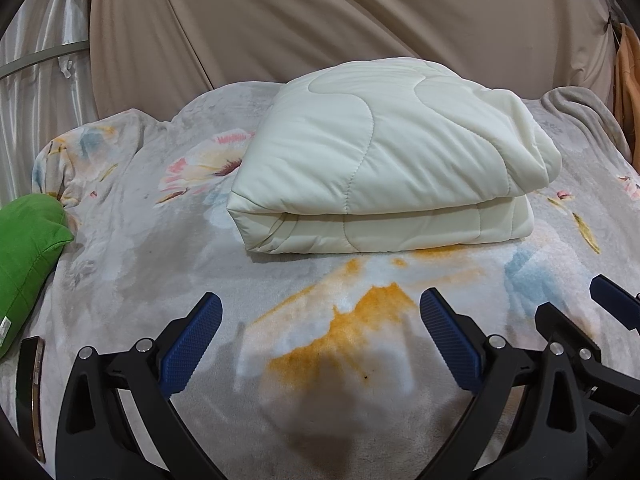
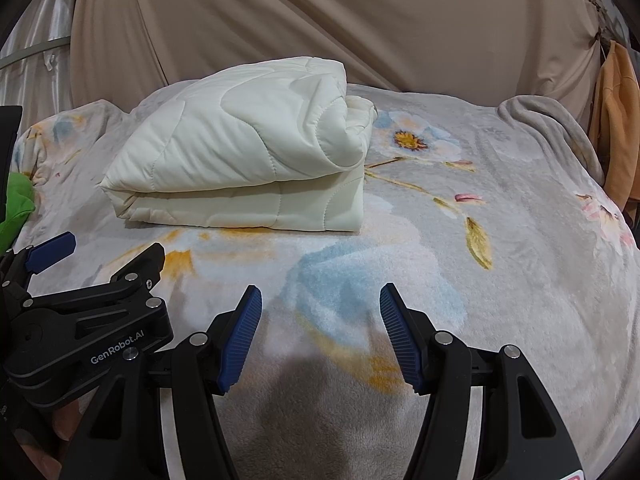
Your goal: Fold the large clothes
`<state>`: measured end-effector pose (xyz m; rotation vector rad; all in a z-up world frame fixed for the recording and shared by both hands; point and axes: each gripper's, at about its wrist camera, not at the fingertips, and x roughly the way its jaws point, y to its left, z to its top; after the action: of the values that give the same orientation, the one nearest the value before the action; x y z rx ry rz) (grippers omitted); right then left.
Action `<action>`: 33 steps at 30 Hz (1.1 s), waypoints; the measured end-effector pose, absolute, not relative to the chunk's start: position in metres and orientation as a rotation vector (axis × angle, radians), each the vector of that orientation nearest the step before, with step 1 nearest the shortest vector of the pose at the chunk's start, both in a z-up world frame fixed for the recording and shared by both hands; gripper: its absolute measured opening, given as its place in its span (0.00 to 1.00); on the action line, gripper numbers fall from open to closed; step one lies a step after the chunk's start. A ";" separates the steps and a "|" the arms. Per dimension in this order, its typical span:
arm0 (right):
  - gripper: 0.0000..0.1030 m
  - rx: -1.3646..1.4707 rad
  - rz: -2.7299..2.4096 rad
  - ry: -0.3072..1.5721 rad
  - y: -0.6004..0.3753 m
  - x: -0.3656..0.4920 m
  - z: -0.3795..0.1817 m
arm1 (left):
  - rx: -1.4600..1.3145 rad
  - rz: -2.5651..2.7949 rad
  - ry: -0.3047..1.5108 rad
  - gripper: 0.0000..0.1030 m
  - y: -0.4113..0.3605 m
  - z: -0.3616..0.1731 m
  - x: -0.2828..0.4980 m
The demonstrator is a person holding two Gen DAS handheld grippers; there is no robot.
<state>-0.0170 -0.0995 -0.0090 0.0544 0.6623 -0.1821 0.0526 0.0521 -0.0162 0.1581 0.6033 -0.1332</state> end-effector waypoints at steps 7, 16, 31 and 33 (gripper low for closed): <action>0.58 0.053 -0.182 0.662 -0.100 -0.017 -0.009 | 0.157 -0.134 0.602 0.94 0.054 -0.016 0.052; 0.58 0.052 -0.190 0.661 -0.098 -0.018 -0.008 | 0.158 -0.134 0.602 0.94 0.054 -0.016 0.052; 0.58 0.053 -0.189 0.659 -0.098 -0.018 -0.008 | 0.163 -0.126 0.601 0.94 0.055 -0.014 0.051; 0.58 0.052 -0.189 0.659 -0.098 -0.018 -0.008 | 0.162 -0.128 0.603 0.94 0.057 -0.014 0.051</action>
<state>-0.0179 -0.0981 -0.0081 0.0516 0.6593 -0.1893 0.0512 0.0566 -0.0139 0.1621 0.6027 -0.1283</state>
